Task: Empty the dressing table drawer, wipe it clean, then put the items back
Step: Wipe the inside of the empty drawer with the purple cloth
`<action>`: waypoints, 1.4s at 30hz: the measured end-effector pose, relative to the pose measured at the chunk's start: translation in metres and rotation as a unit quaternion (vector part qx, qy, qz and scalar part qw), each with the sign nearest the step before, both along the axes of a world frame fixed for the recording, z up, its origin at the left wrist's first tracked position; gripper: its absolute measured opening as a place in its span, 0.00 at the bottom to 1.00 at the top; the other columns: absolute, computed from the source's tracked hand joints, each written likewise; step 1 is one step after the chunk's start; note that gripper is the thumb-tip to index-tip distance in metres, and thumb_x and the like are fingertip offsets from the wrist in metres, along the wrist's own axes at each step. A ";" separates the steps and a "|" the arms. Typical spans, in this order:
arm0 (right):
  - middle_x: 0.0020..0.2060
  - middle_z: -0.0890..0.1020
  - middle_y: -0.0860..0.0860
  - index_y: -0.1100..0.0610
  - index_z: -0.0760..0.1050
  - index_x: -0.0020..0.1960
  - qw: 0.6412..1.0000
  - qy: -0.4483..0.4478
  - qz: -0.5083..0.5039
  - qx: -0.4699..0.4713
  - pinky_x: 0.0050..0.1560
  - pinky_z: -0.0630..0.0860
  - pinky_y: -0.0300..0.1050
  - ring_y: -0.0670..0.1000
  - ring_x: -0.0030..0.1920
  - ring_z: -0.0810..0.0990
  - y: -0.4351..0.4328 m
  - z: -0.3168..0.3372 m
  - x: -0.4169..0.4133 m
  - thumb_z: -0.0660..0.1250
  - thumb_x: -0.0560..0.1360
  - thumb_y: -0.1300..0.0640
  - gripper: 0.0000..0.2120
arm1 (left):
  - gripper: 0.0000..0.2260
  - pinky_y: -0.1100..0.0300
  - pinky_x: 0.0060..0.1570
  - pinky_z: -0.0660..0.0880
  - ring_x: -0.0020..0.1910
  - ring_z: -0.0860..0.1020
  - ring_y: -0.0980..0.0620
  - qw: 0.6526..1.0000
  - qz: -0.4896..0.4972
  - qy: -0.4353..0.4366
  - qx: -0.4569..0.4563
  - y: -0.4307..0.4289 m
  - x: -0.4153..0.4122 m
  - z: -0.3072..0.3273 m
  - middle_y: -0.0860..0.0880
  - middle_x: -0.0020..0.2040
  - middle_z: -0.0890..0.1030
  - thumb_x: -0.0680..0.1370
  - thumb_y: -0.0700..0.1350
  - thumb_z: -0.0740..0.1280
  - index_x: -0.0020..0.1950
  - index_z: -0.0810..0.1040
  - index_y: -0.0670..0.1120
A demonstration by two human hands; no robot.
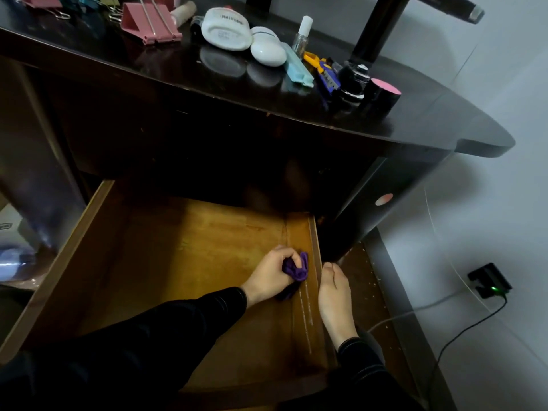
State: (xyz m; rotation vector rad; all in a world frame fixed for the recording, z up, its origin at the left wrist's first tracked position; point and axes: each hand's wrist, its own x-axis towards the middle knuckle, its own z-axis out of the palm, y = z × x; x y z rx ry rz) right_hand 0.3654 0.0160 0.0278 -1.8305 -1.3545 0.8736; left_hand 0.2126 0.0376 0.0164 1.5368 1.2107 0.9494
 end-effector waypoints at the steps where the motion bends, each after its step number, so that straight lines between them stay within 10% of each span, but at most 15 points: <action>1: 0.56 0.82 0.55 0.57 0.75 0.64 1.000 -0.004 0.002 0.001 0.65 0.74 0.58 0.56 0.58 0.79 0.000 0.000 0.000 0.51 0.86 0.49 0.19 | 0.10 0.53 0.61 0.73 0.53 0.76 0.44 1.000 -0.010 0.012 -0.015 -0.002 -0.001 -0.003 0.43 0.53 0.77 0.71 0.28 0.70 0.48 0.79 0.39; 10: 0.55 0.82 0.53 0.56 0.76 0.64 1.000 -0.002 -0.001 0.005 0.65 0.74 0.57 0.54 0.58 0.79 -0.002 0.001 0.000 0.51 0.86 0.50 0.18 | 0.14 0.70 0.50 0.70 0.47 0.76 0.55 0.999 0.016 -0.017 0.038 -0.001 0.006 0.006 0.50 0.50 0.75 0.70 0.30 0.73 0.45 0.79 0.48; 36: 0.46 0.80 0.47 0.50 0.77 0.52 1.000 -0.010 0.000 0.009 0.46 0.72 0.42 0.47 0.49 0.79 -0.002 0.002 0.001 0.53 0.86 0.51 0.14 | 0.14 0.63 0.52 0.72 0.49 0.76 0.54 0.997 0.025 -0.023 0.073 -0.010 0.009 0.007 0.50 0.51 0.76 0.70 0.32 0.72 0.46 0.78 0.51; 42: 0.48 0.82 0.53 0.56 0.77 0.56 1.000 -0.007 -0.007 0.010 0.57 0.76 0.53 0.53 0.51 0.80 -0.003 0.001 -0.001 0.52 0.86 0.50 0.17 | 0.12 0.59 0.56 0.72 0.52 0.75 0.47 1.000 -0.021 -0.001 -0.008 -0.021 0.007 -0.011 0.42 0.52 0.77 0.70 0.29 0.70 0.47 0.76 0.43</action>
